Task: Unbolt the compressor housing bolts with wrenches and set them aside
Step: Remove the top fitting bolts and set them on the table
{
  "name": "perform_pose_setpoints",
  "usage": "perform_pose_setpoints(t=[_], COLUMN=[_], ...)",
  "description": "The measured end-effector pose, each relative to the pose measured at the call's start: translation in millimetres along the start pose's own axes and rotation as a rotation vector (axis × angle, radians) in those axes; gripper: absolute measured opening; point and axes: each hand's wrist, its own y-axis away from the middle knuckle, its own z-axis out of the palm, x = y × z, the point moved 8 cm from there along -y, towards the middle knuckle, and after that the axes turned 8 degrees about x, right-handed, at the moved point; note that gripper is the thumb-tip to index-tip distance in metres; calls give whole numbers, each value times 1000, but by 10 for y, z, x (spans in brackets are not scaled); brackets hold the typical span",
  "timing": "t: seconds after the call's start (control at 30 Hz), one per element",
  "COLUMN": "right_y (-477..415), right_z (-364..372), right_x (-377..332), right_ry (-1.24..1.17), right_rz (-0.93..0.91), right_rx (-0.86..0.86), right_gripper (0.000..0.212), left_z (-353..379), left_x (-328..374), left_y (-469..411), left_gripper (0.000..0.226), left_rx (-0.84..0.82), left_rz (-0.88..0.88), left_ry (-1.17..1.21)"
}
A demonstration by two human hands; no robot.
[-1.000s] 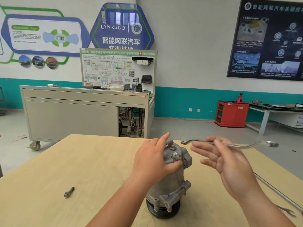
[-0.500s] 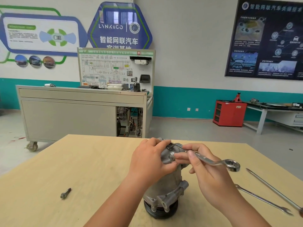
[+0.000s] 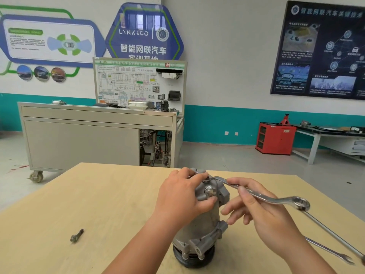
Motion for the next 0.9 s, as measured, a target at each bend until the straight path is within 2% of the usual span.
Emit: perform_pose_setpoints(t=[0.1, 0.2, 0.27, 0.33, 0.43, 0.57, 0.63, 0.73, 0.8, 0.9], right_y=[-48, -324, -609, -917, -1262, -1402, -1386, -1266, -1101, -747], right_z=[-32, -174, -213, -110, 255, 395, 320, 48, -145, -283], right_x=[114, 459, 703, 840, 935, 930, 915, 806, 658, 407], right_ry=[-94, -264, -276, -263, -270, -192, -386, -796, -843, -786], right_rz=[62, 229, 358, 480, 613, 603, 591, 537, 455, 344], right_rx=[28, 240, 342, 324, 155, 118, 164, 341, 389, 318], right_gripper=[32, 27, 21, 17, 24, 26, 25, 25, 23, 25], left_z=[-2, 9, 10, 9, 6, -21, -28, -30, -24, -8], left_x=[10, 12, 11, 10, 12, 16, 15, -14, -31, -42], left_y=[-1, 1, -1, -1, -2, 0, 0, -6, -7, -1], left_gripper=[60, 57, 54, 53, 54, 62, 79, 99, 103, 103], left_rx=[5, -6, -16, -24, -32, -14, 13, 37, 29, 21], left_rz=[0, 7, 12, 18, 30, 35, 30, -5, -29, -50], left_ry=[9, 9, 18, 20, 25, 25, 17, 23, 42, 50])
